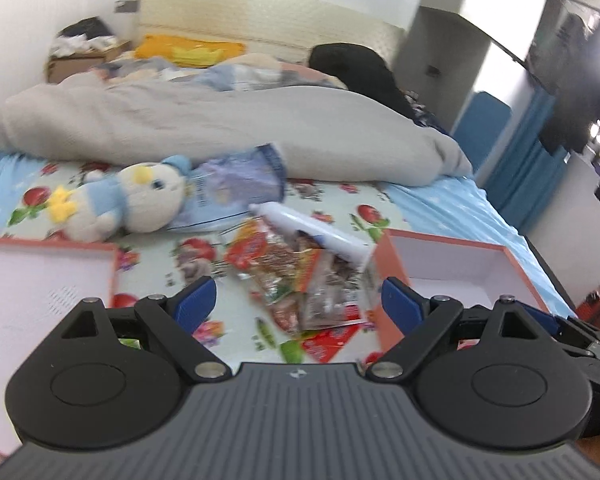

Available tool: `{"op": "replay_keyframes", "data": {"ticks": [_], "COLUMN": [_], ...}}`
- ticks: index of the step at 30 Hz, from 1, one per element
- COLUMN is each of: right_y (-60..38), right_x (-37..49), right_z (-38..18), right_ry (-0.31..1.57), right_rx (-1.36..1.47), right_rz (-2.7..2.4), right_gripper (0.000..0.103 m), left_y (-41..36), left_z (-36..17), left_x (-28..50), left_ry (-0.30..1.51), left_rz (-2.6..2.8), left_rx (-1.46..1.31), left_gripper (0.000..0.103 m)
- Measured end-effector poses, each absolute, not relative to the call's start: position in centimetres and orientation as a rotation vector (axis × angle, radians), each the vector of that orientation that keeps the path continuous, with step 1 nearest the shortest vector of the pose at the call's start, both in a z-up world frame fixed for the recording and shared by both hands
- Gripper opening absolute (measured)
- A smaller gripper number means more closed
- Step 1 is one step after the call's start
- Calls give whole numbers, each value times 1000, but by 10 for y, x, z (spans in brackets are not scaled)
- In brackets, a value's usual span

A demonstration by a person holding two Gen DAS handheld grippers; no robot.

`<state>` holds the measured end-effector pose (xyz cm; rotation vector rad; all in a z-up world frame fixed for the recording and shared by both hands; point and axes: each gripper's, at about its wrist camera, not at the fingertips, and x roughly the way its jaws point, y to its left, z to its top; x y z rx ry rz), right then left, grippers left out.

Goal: Organize snacks
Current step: 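Withdraw both tools from the box back toward the snack pile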

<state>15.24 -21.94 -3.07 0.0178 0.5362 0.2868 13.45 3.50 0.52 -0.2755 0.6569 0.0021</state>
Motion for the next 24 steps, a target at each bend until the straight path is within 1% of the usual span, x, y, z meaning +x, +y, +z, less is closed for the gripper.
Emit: {"op": "replay_keyframes", "data": {"ticks": [9, 16, 24], "right_y": [-190, -177, -166], "right_x": [148, 141, 151], "right_z": [-38, -40, -45], "right_ry": [563, 583, 606], "right_rx": [14, -10, -35], "right_rz": [314, 311, 298], "right_gripper": [66, 66, 66], "left_y": [89, 98, 116], "left_z": [10, 9, -5], "left_x": [102, 93, 96], "left_ry": [624, 621, 639], "left_rz": [83, 80, 86], "left_rx": [-325, -343, -355], "left_gripper": [92, 92, 92]}}
